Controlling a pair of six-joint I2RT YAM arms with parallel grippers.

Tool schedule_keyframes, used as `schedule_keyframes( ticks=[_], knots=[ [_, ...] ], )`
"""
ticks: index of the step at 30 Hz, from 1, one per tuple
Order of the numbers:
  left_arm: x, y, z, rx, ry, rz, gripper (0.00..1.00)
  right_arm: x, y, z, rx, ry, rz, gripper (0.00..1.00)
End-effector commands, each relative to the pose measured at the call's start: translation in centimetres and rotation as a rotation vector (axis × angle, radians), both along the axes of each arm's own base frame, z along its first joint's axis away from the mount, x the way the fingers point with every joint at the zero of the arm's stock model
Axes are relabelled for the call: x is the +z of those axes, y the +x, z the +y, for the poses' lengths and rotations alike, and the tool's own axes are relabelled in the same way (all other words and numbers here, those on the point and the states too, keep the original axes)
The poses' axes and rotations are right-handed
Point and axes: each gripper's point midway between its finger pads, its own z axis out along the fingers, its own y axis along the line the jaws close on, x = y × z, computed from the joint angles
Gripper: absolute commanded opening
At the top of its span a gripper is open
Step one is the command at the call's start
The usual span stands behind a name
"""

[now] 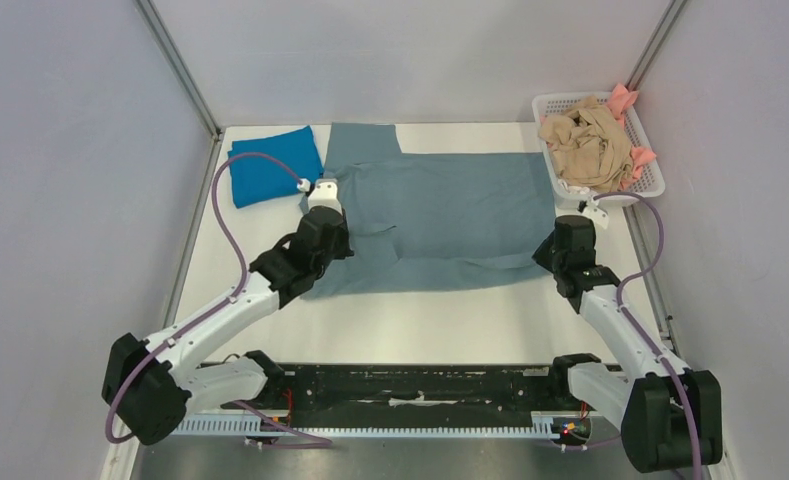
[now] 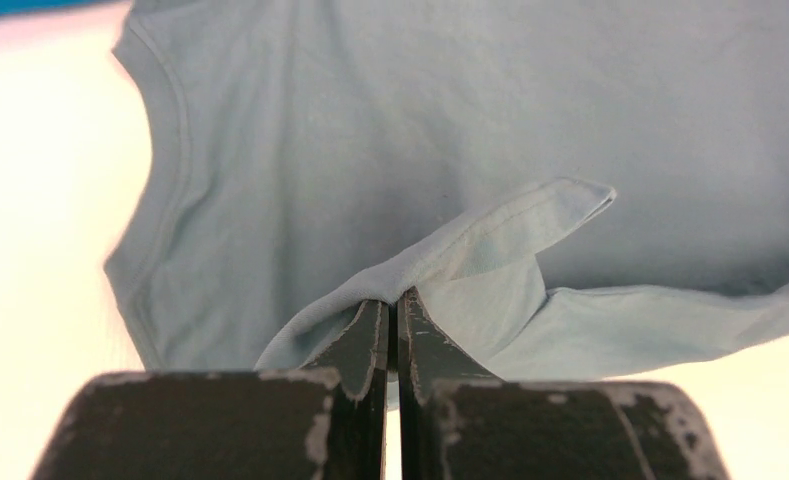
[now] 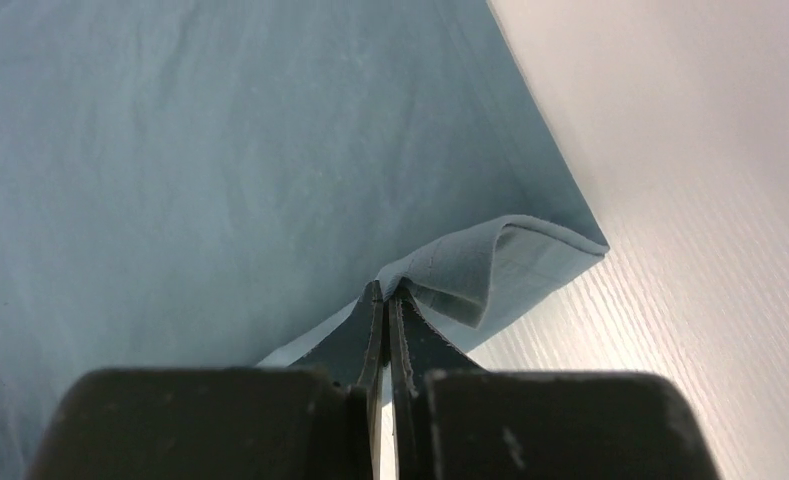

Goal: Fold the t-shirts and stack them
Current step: Fold the flattened tshirt in 1/3 of the way

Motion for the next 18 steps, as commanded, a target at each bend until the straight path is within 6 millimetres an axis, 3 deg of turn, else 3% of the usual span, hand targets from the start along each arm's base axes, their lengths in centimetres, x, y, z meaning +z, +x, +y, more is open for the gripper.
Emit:
schedule_keyframes(
  ticks=[1,13,18],
  knots=[
    [3.0,3.6,0.6,0.008,0.068,-0.120,0.02,3.9,3.2,0.1,-0.011,0.026,-0.149,0.00],
    [1.7,8.1,-0.1,-0.043,0.141,-0.100,0.02,3.6,4.5,-0.6,-0.043,0.018,-0.166,0.00],
    [-0.7,10.2,0.5,-0.040,0.151,-0.019,0.02,3.0,4.7,-0.8,-0.049,0.015,-0.162,0.00]
  ],
)
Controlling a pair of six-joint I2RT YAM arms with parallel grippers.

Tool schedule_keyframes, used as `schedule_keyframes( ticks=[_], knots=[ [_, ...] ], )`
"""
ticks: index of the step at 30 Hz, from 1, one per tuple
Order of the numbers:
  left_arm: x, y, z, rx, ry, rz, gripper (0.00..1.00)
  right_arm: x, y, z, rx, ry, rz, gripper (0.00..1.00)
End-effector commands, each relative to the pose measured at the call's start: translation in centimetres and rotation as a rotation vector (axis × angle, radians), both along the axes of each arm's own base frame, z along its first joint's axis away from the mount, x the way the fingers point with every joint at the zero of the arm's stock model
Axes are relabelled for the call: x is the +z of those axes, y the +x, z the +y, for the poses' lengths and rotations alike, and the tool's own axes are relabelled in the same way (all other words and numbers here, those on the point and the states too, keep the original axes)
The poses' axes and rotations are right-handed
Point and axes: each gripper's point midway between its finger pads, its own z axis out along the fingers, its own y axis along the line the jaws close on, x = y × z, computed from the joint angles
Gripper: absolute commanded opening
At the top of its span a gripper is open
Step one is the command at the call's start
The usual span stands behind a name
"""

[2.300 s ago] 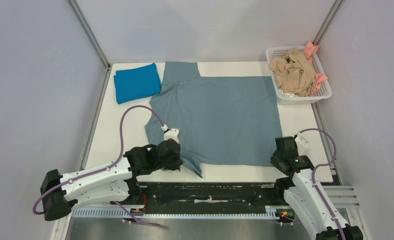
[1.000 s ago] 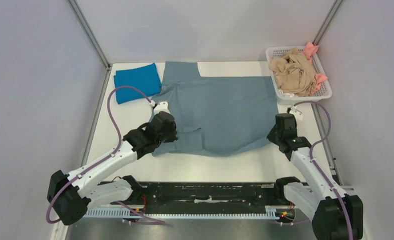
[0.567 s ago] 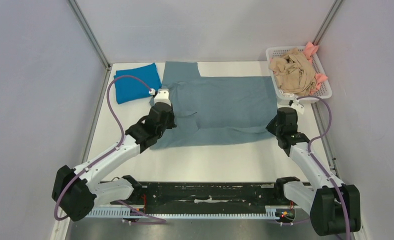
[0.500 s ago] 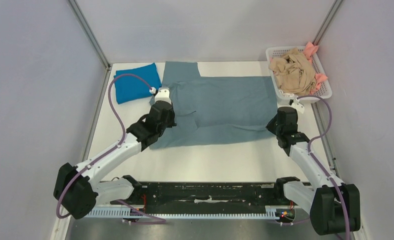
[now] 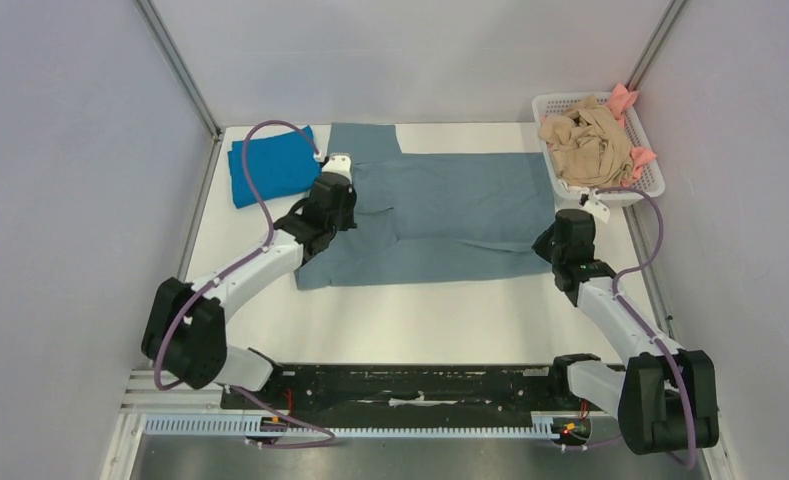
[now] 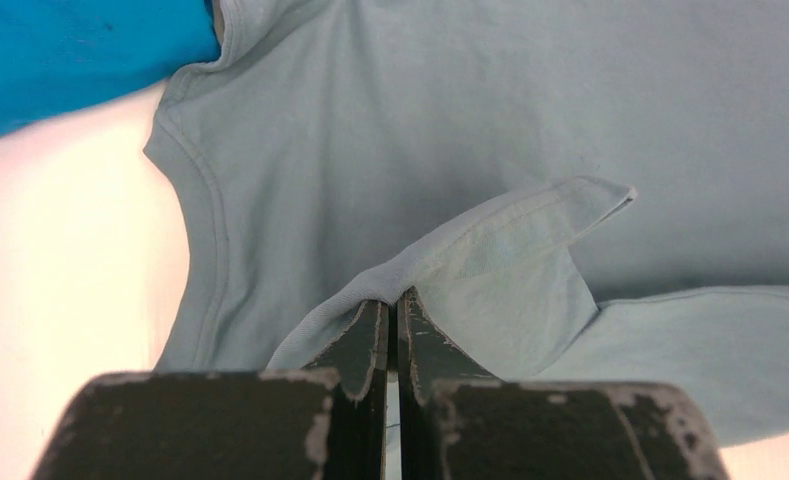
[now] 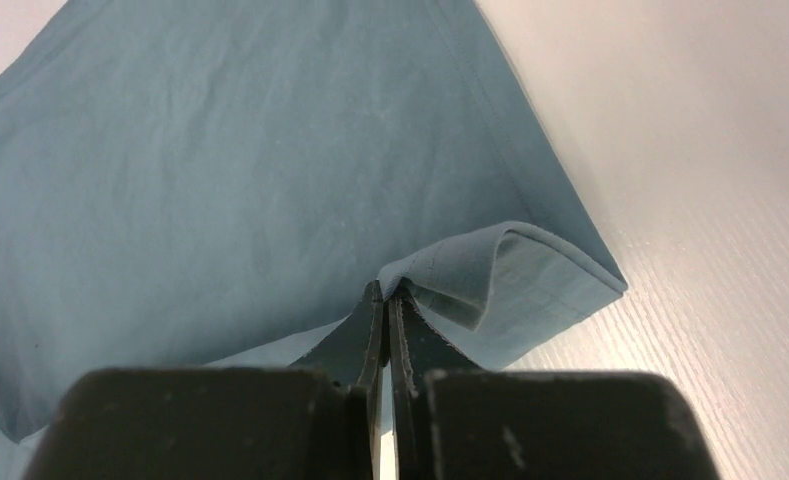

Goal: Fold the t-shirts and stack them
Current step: Fold the flattened tshirt in 1/3 of the way

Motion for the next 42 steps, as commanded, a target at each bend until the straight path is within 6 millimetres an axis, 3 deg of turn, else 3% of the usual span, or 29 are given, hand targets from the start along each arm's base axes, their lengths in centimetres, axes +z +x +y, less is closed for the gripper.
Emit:
schedule_keyframes(
  ticks=[1,8,10,14,16,17,20,23,25,28,30,32,37,42],
  knots=[
    [0.8,3.3,-0.1,-0.021,0.001,-0.021,0.02,2.8,2.5,-0.3,-0.021,0.001,-0.115,0.00],
    [-3.4,6.8,0.7,0.025,0.010,0.074,0.02,1.0,4.0,-0.4,-0.024,-0.011,-0.102,0.01],
    [-4.6,7.7,1.5,0.065,0.008,0.122,0.06,0.5,4.8,-0.7,-0.021,-0.040,-0.083,0.09],
    [-5.0,9.6,3.1,0.139,0.006,0.167,0.49,1.4,6.3,-0.7,0.016,-0.091,-0.072,0.30],
    [-3.8,10.8,3.5,0.157,-0.006,0.145,0.59,2.4,6.5,-1.0,0.013,-0.111,-0.066,0.50],
    [-2.6,11.7,3.7,0.170,-0.009,0.117,0.74,3.1,6.5,-1.1,0.018,-0.122,-0.073,0.60],
    [0.0,12.7,3.7,0.196,-0.010,0.105,0.79,4.4,6.0,-0.7,0.046,-0.125,-0.097,0.76],
    [1.1,11.4,3.1,0.173,-0.061,0.113,0.80,4.8,4.3,-1.4,0.044,-0.179,-0.079,0.97],
    [0.8,9.4,2.4,0.152,-0.135,0.146,0.80,4.7,3.4,-1.3,0.082,-0.200,-0.071,0.98],
    [-1.0,5.8,-0.5,0.033,-0.298,0.195,0.81,4.2,2.7,1.7,0.244,-0.202,-0.092,0.98],
    [-1.6,4.1,-2.5,-0.048,-0.404,0.214,0.81,3.3,2.7,4.9,0.371,-0.220,-0.092,0.98],
    [-2.8,3.1,-3.5,-0.071,-0.456,0.254,0.81,1.6,3.0,7.8,0.494,-0.229,-0.044,0.98],
    [-7.8,2.4,-3.8,-0.032,-0.444,0.386,0.82,-1.8,4.1,11.7,0.615,-0.223,0.045,0.98],
    [-11.8,1.1,-3.9,-0.003,-0.426,0.509,0.82,-5.6,3.1,12.4,0.630,-0.214,0.150,0.98]
  ],
)
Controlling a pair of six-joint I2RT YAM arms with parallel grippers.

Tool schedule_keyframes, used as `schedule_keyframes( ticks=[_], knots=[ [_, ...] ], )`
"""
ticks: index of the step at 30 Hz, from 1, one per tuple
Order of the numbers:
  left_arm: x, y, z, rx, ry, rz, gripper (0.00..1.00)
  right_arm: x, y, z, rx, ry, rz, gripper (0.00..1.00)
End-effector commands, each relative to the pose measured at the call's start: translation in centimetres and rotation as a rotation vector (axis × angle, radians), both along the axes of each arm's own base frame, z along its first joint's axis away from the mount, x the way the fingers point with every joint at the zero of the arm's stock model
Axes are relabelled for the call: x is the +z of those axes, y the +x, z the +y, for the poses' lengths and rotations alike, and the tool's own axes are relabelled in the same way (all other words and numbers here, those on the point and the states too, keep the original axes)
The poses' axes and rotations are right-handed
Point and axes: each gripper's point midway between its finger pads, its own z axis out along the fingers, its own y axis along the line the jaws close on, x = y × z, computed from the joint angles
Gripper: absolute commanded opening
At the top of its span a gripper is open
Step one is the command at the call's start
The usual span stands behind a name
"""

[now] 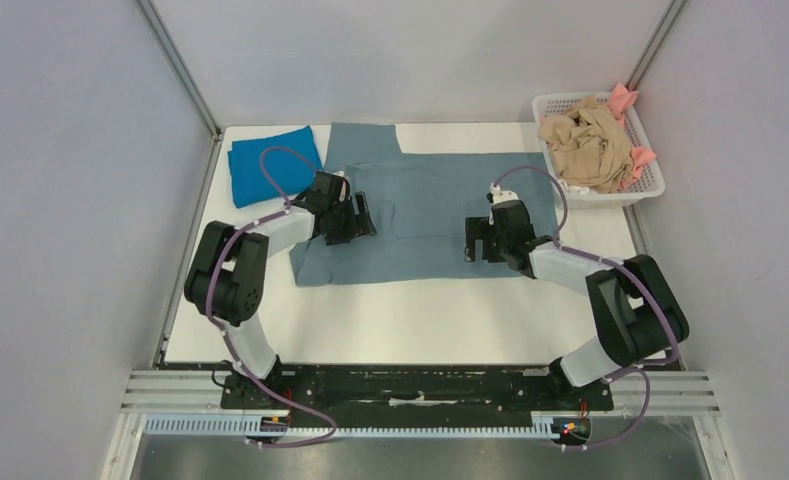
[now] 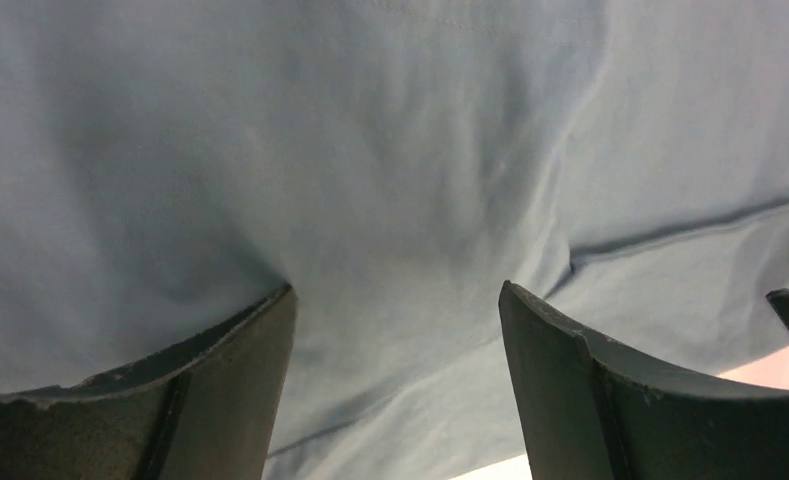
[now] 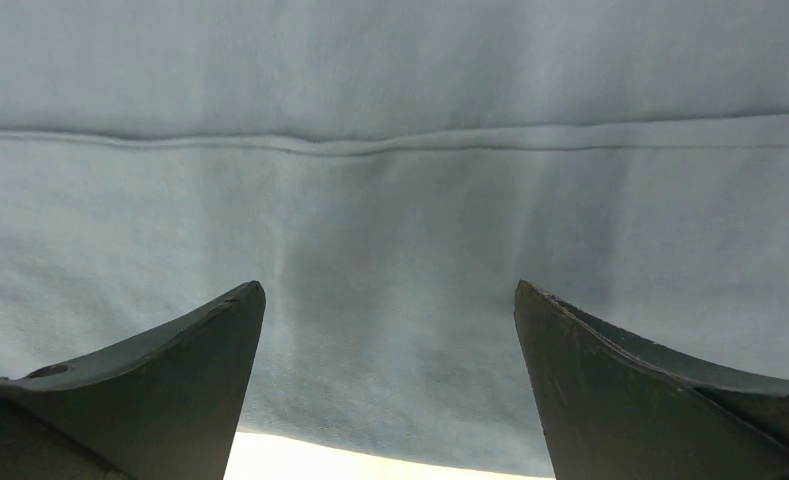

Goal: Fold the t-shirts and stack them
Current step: Fold the flattened tshirt in 1/3 of the way

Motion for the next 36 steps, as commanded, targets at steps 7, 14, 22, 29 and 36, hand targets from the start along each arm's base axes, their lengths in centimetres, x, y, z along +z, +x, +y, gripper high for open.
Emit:
schedule_keyframes(
  ticks=[7,14,22,29,36],
  knots=[
    [-2.9,-5.5,-1.3,-0.009,-0.029,0.110,0.83,-3.7,-6.6,-2.0,-0.022,-0.006,0.100,0.98],
    [-3.3,-13.7,-1.5,-0.003,0.049,0.131,0.83,-6.8,-16.4,-4.4,-0.033,0.021,0.244,0.98],
    [-3.7,-18.8,1.3,0.096,0.170,0.132,0.83,-7.5,-21.5,-3.4,-0.102,0.189,0.339,0.98],
    [-3.0,-17.9,0.8,0.071,0.158,0.082,0.84,-7.5,-24.0,-4.4,-0.159,0.168,0.418,0.98],
    [-1.6,-16.2,0.6,0.083,0.181,0.022,0.85,-6.8,-25.9,-3.3,-0.104,0.205,0.508,0.98]
  ],
)
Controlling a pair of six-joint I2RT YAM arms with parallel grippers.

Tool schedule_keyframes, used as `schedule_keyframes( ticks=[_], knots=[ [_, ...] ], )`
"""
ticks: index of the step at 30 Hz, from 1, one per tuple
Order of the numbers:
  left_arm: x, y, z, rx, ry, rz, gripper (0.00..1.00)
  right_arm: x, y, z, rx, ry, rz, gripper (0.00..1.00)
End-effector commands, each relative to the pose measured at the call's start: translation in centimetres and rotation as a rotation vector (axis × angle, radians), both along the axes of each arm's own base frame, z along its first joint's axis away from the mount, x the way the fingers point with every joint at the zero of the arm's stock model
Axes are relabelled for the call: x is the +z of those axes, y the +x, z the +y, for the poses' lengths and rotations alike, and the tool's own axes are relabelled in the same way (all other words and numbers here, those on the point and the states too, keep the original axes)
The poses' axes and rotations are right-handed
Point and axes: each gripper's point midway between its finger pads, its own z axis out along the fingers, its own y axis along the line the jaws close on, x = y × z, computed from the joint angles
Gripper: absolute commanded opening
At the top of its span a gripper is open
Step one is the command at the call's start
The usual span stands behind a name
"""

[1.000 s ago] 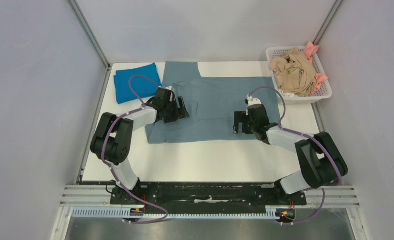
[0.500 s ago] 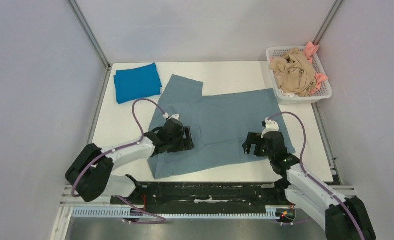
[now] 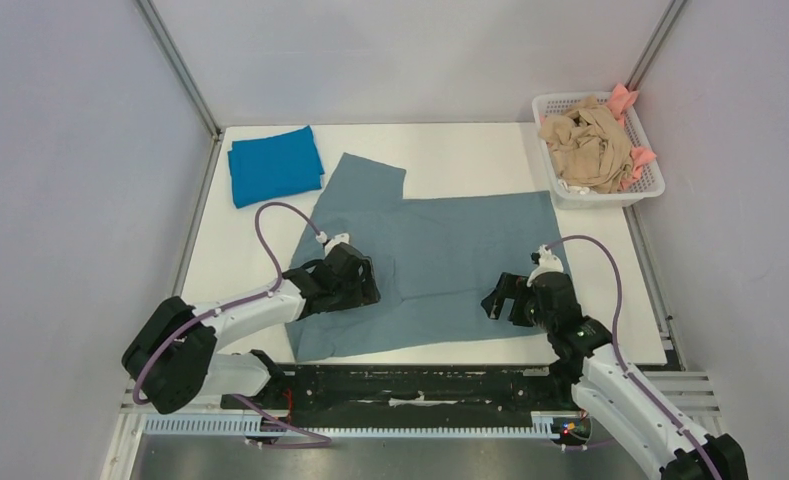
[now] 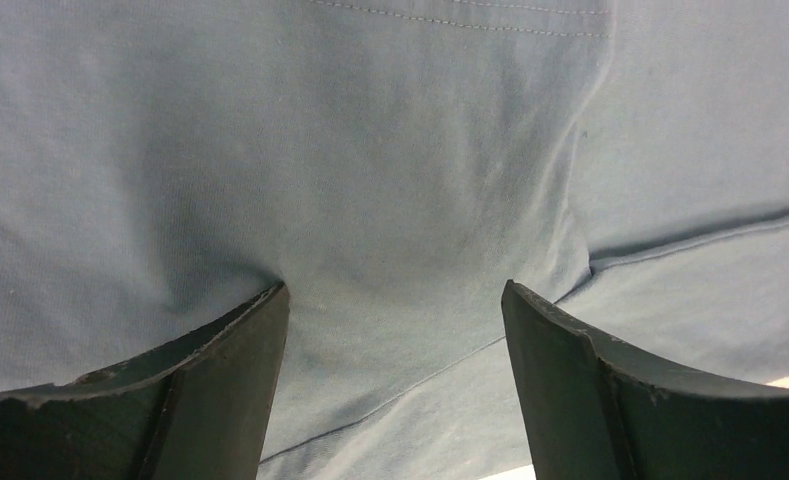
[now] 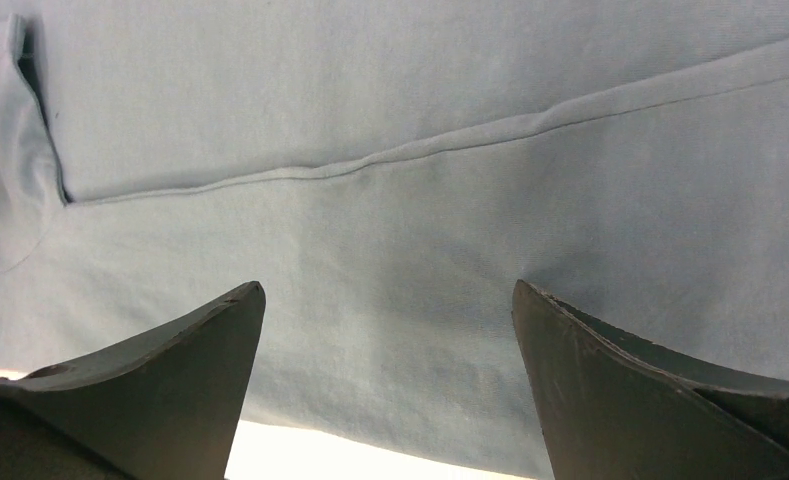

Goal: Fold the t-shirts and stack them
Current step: Fold the flattened tshirt in 1/3 of the way

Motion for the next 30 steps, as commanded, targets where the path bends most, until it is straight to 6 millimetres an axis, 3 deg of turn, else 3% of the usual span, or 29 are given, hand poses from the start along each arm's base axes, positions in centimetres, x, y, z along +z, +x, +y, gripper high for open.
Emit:
schedule_keyframes(
  ticks=[1,4,9,17,19,21,24,27,30],
  knots=[
    [0.3,0.9,1.8,0.049,0.110,-0.022,0.85,-5.7,-10.8,-2.0,0.042,-0.083,0.496,0.98],
    [0.7,1.4,2.0,0.055,0.132,-0.037,0.86,-4.7,-11.6,-2.3,0.064,-0.106,0.524,0.98],
    [0.9,1.6,1.3,0.035,0.106,-0.045,0.86,-5.5,-14.1,-2.4,0.097,-0.102,0.630,0.98],
    [3.4,2.4,0.6,0.022,0.063,-0.096,0.86,-3.4,-12.3,-1.8,0.112,-0.092,0.560,0.98],
    [4.5,2.6,0.0,0.012,0.034,-0.115,0.86,-2.4,-10.6,-0.9,0.134,-0.067,0.491,0.98],
    [6.0,3.2,-0.7,0.000,-0.004,-0.154,0.87,-0.5,-7.5,-1.0,0.115,-0.097,0.362,0.98],
    [9.0,4.7,-1.1,0.006,-0.019,-0.216,0.89,4.5,-2.4,-1.6,0.046,-0.159,0.152,0.98],
    [11.7,7.3,-1.3,0.032,-0.041,-0.291,0.89,9.1,2.2,-1.6,-0.031,-0.149,-0.074,0.98],
    [13.4,11.2,-1.8,0.046,-0.128,-0.343,0.89,11.6,5.5,-0.1,-0.084,-0.010,-0.293,0.98]
  ],
)
